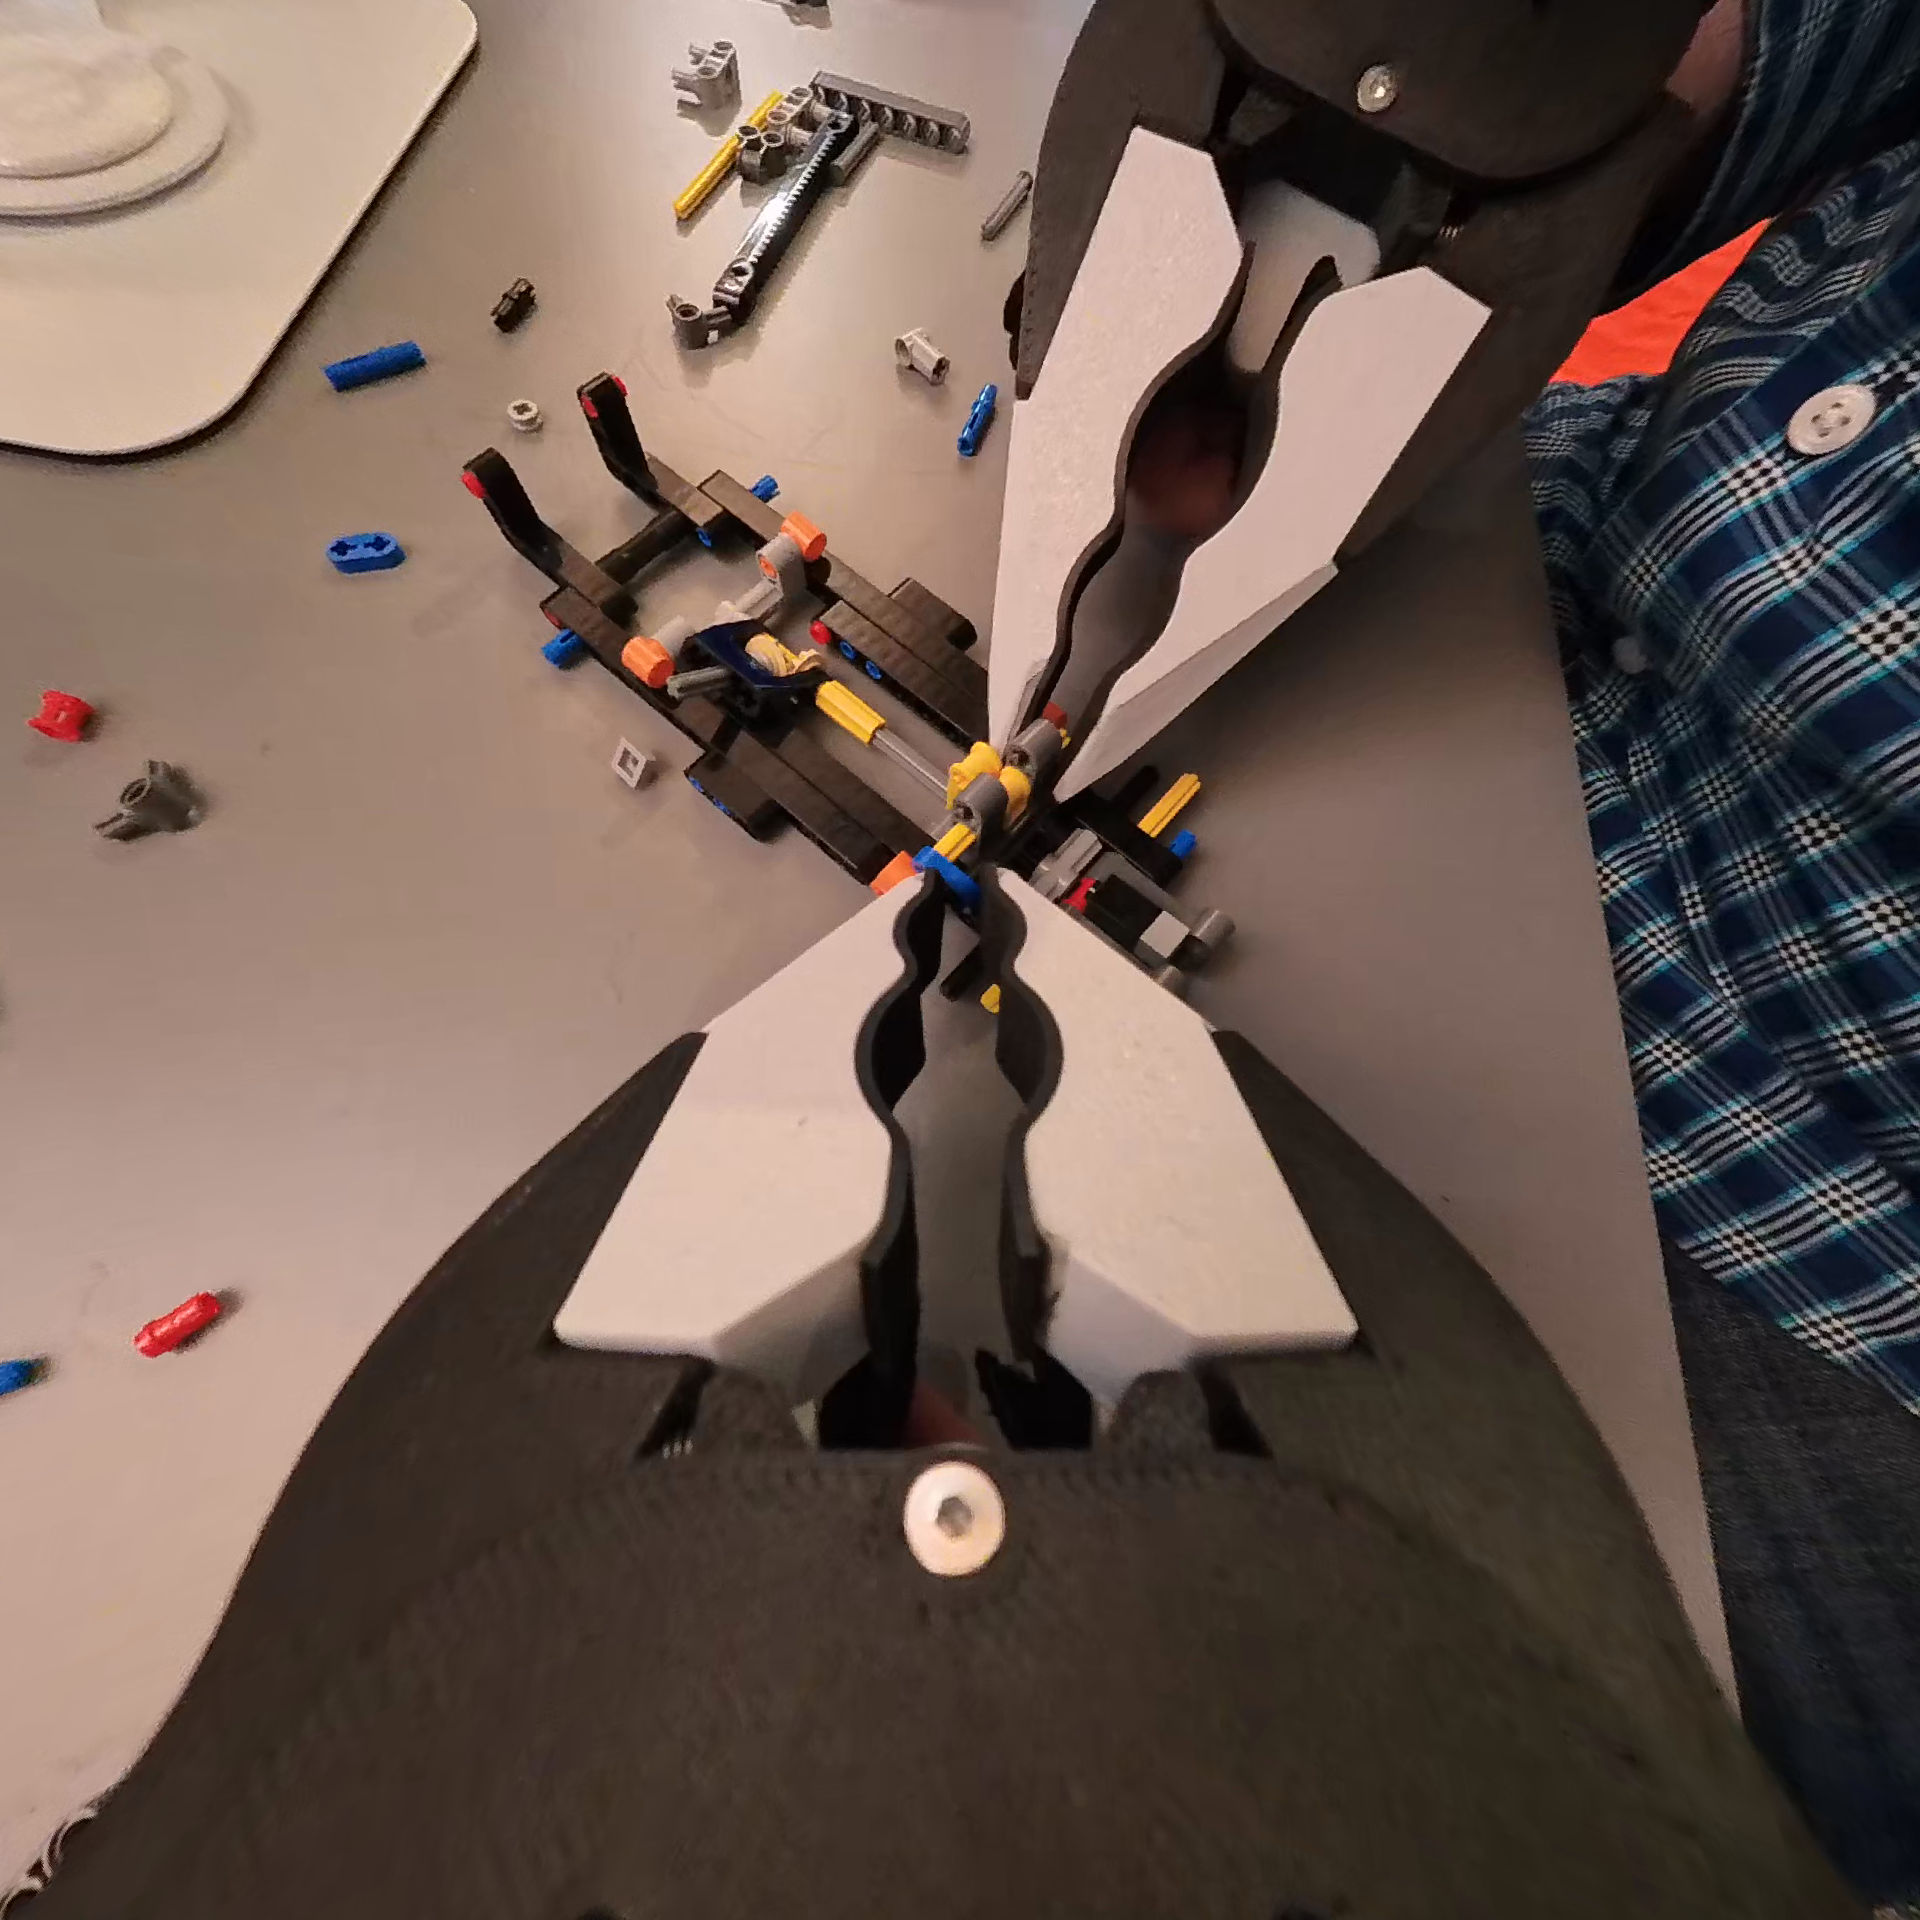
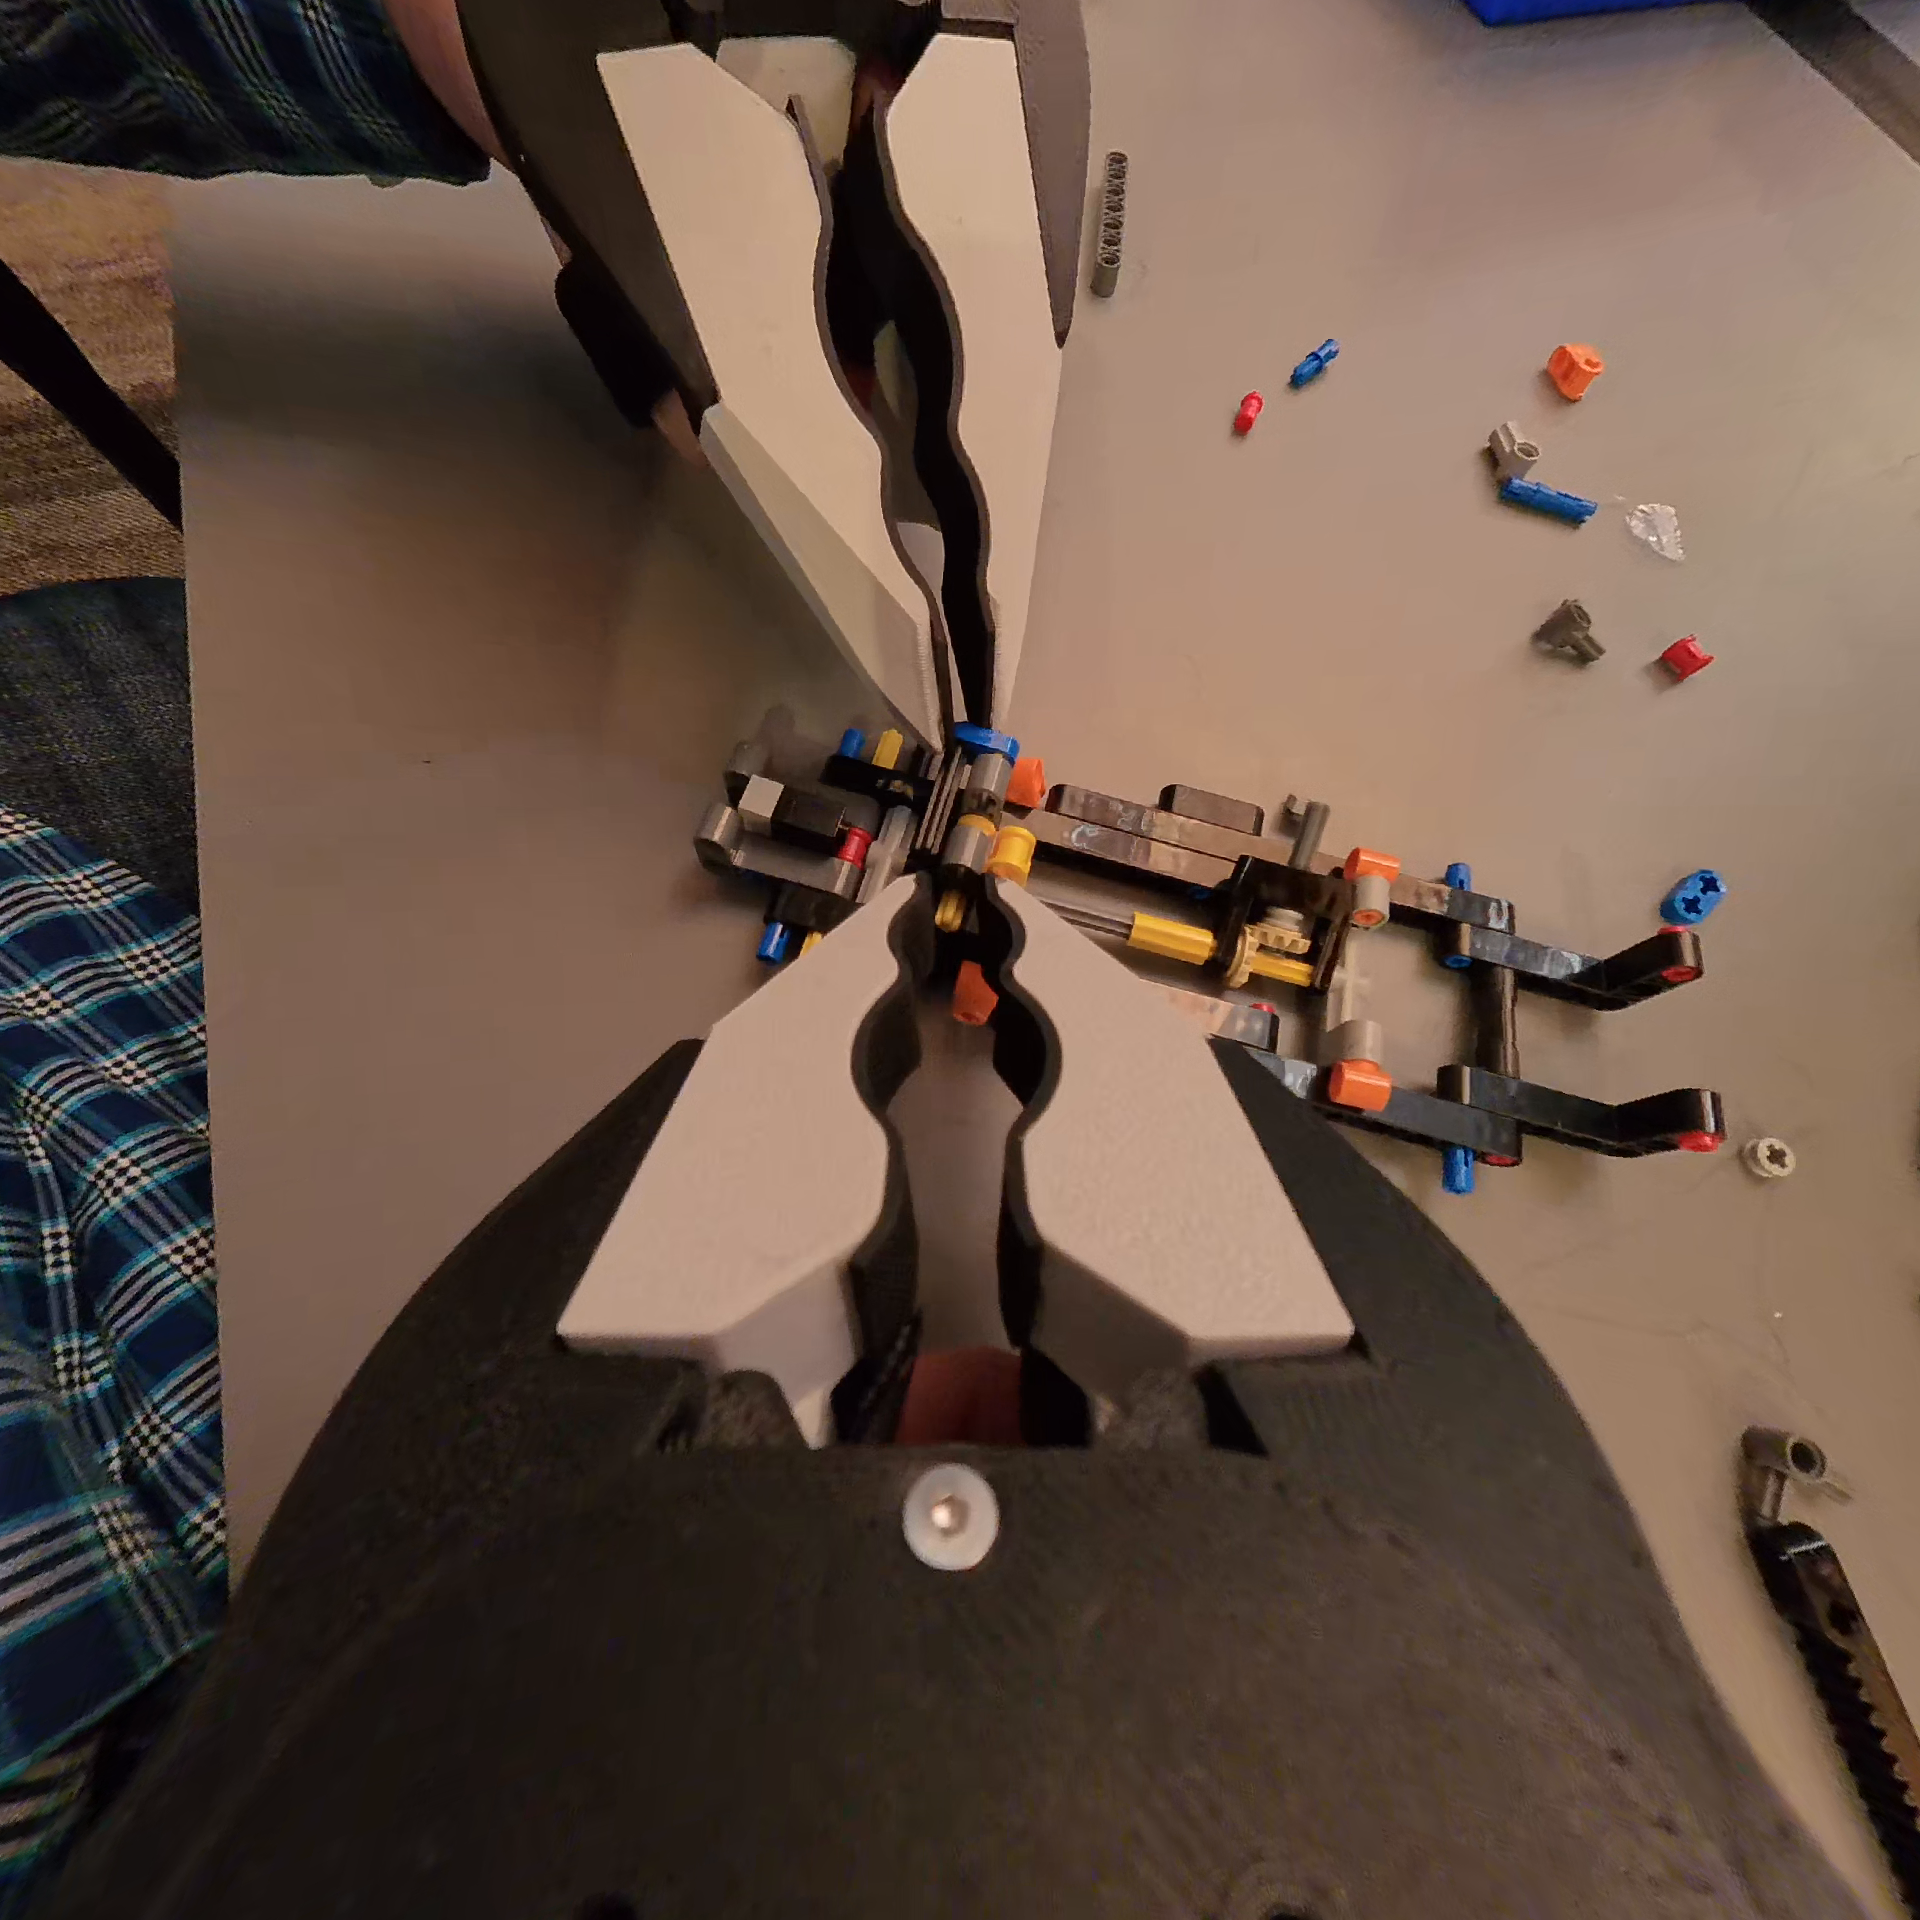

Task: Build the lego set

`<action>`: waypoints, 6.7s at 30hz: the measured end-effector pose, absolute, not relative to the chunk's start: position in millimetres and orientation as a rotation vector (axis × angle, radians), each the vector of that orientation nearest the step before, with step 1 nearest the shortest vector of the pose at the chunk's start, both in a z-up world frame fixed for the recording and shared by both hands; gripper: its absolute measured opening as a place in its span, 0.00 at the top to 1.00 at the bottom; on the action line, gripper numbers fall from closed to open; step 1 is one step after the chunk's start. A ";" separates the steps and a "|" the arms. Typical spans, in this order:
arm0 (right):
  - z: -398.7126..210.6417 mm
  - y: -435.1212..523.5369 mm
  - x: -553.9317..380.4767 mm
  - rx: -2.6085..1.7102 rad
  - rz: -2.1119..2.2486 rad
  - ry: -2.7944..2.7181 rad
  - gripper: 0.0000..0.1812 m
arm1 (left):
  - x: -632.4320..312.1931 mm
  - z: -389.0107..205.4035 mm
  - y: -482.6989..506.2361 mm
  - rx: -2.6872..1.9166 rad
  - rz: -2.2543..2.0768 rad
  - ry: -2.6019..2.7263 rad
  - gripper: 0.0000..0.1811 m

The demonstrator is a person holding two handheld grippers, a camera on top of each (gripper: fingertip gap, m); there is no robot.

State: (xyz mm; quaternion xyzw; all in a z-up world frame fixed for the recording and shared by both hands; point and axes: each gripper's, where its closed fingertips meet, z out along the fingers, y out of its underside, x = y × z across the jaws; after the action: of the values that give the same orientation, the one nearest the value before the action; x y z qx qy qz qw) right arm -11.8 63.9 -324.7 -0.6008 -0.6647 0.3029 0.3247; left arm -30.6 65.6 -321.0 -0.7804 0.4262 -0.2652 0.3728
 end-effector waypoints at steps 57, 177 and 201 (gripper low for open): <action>-325.7 63.8 -12.2 -1.577 0.820 -1.765 0.97 | -28.7 -321.5 63.8 -2.127 -1.017 0.996 0.98; -318.2 55.5 -17.6 -0.789 1.154 -2.650 0.86 | -14.3 -332.9 60.6 -2.189 -0.275 0.693 0.86; -309.7 64.8 -3.9 -0.743 1.010 -2.632 0.71 | -10.7 -336.0 60.4 -2.187 -0.296 0.728 0.83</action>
State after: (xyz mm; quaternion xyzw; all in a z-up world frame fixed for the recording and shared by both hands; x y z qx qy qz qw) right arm -3.9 64.8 -309.7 -0.2532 -0.8971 0.3441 0.1127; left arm -10.7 60.4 -336.0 -0.8634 0.2876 -0.1170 0.3976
